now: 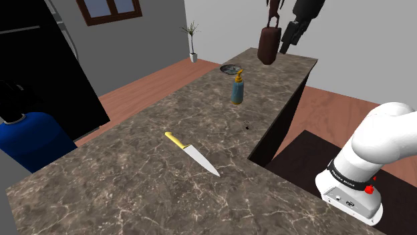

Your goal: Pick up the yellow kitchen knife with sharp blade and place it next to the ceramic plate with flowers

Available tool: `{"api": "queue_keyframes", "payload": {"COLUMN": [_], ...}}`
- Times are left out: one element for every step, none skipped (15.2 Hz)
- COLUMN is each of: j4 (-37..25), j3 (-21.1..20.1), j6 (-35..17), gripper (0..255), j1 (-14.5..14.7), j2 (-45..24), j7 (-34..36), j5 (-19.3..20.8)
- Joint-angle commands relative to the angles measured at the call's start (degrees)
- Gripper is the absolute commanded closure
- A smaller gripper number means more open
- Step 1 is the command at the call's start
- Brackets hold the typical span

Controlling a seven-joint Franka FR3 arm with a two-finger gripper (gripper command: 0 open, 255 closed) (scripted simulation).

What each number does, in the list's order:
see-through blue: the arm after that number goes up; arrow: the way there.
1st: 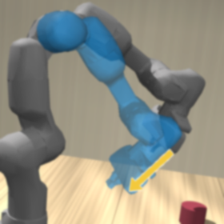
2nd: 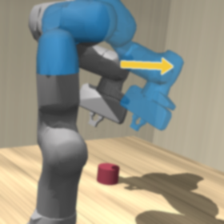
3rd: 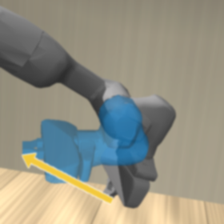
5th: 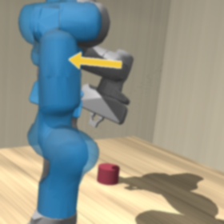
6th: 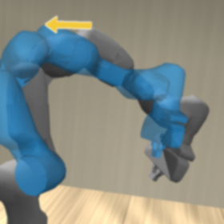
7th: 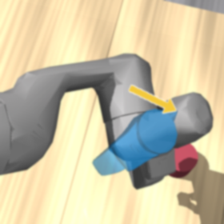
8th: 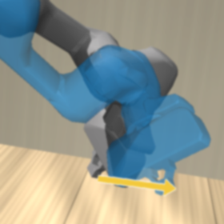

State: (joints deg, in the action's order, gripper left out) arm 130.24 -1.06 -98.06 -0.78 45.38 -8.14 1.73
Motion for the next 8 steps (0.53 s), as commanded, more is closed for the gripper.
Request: {"api": "queue_keyframes", "payload": {"j4": [0.0, 0.4, 0.7, 0.9, 1.1, 1.3, 1.4, 1.4], "j3": [0.0, -0.9, -1.8, -2.7, -3.6, -4.5, -5.4, -6.3], "j6": [0.0, -0.8, -1.7, -2.5, -3.4, -4.2, -5.1, -5.9], "gripper": [0, 0, 0, 0, 0, 0, 0, 0], "j1": [0.0, 0.4, 0.7, 1.1, 1.5, 1.9, 2.2, 2.6], "j2": [0.0, -0.8, -1.7, -2.7, -3.7, -4.7, -5.8, -7.0], "j7": [0.0, 0.8, 1.7, 2.5, 3.3, 4.1, 4.9, 5.7], "j5": [0.0, -0.5, -1.0, -1.5, -2.0, -2.4, -2.9, -3.3]}}
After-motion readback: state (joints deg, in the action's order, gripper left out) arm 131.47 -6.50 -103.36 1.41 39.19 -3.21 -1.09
